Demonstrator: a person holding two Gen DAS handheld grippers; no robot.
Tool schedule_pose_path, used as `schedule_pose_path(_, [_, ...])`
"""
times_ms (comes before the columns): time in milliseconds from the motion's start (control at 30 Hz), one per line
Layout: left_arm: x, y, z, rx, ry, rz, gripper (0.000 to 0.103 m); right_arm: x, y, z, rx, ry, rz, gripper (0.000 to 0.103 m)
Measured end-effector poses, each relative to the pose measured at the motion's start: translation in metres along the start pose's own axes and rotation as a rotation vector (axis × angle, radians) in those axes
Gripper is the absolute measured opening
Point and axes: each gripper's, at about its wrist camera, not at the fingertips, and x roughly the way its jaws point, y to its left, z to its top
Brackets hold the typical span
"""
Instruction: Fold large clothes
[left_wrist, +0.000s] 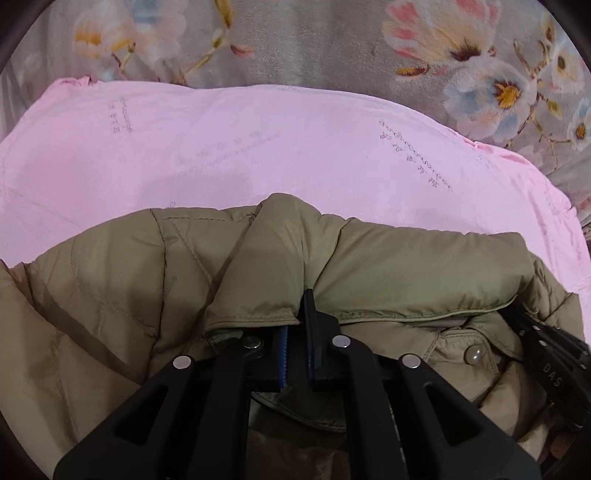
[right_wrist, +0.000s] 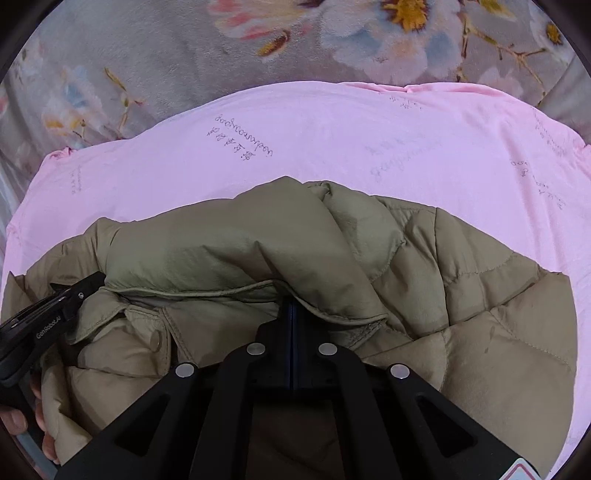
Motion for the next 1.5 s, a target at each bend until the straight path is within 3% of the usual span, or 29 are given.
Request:
schedule_pose_path(67, [0.001,-0.003,0.001,0.002,-0.003,0.002,0.007,-0.029,0.006,-0.002,0.004,-0.080,0.022,0.001])
schedule_pose_path(133, [0.000,-0.002,0.000,0.001,-0.009,0.002,0.007,-0.056,0.009,0.005,0.043,-0.155,0.100,0.001])
schedule_pose_path(200, [0.000,-0.003,0.000,0.002,-0.012,0.003,0.007,-0.060,0.015,0.020,0.031,-0.175,0.110,0.001])
schedule_pose_path(267, [0.000,-0.004,-0.001,0.003,-0.010,0.004,0.007,-0.042,0.019,0.035,0.026,-0.125,0.087,0.001])
schedule_pose_path(367, [0.000,-0.004,-0.001,0.006,-0.011,0.006,0.007,-0.007,0.009,0.037,0.082,-0.011,0.151,0.002])
schedule_pose_path(500, [-0.001,-0.003,-0.002,0.004,-0.006,-0.002,0.008,0.008,0.007,0.015,0.046,0.014,0.137,0.000])
schedule_pose_path(667, [-0.002,-0.003,-0.002,0.005,-0.009,-0.005,0.008,0.013,0.000,0.003,0.086,0.006,0.173,0.000])
schedule_pose_path(900, [-0.002,-0.008,-0.003,0.030,-0.011,0.023,0.008,0.014,0.011,0.003,0.040,-0.015,0.110,0.000])
schedule_pose_path(1500, [-0.002,-0.014,-0.003,0.062,-0.011,0.059,0.008,0.015,0.015,0.004,0.018,-0.024,0.082,0.000])
